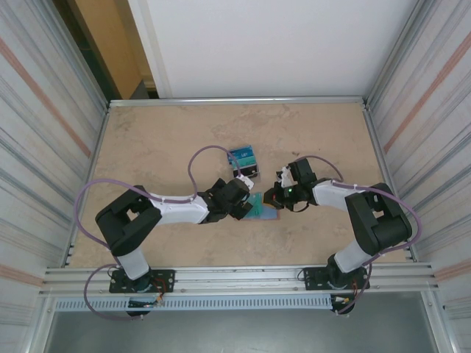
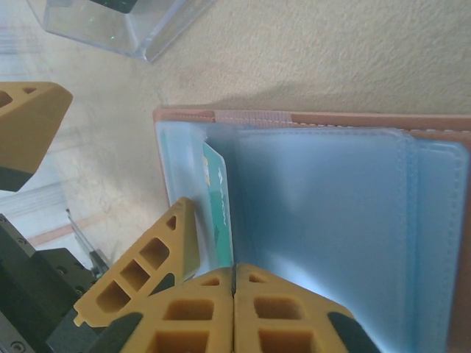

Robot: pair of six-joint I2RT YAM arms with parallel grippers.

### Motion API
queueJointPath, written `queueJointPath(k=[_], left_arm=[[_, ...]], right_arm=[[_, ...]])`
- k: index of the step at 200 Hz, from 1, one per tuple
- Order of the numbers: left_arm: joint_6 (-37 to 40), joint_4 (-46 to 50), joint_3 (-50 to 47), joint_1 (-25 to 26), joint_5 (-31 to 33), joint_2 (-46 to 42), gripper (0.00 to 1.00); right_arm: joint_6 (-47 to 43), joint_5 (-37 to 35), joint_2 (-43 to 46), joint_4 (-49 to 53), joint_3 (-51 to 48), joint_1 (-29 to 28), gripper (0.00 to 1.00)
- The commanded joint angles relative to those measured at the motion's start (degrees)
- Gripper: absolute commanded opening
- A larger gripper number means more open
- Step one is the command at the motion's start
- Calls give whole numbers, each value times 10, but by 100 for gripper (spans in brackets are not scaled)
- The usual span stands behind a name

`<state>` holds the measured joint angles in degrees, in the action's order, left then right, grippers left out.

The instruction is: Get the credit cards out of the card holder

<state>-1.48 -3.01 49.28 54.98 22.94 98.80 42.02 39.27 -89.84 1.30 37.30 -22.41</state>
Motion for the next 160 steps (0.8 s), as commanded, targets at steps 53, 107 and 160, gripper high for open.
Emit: queueJointPath(k=[53, 107, 160], left_arm=[[-10, 18, 3, 3, -6, 12, 99], [-16, 18, 1, 5, -7, 13, 99], [-17, 21, 1, 6, -4, 6, 99]], right_arm=[[36, 23, 4, -76, -15, -26, 20], [44, 25, -14, -99, -13, -32, 18], [38, 16, -25, -90, -7, -34, 9]])
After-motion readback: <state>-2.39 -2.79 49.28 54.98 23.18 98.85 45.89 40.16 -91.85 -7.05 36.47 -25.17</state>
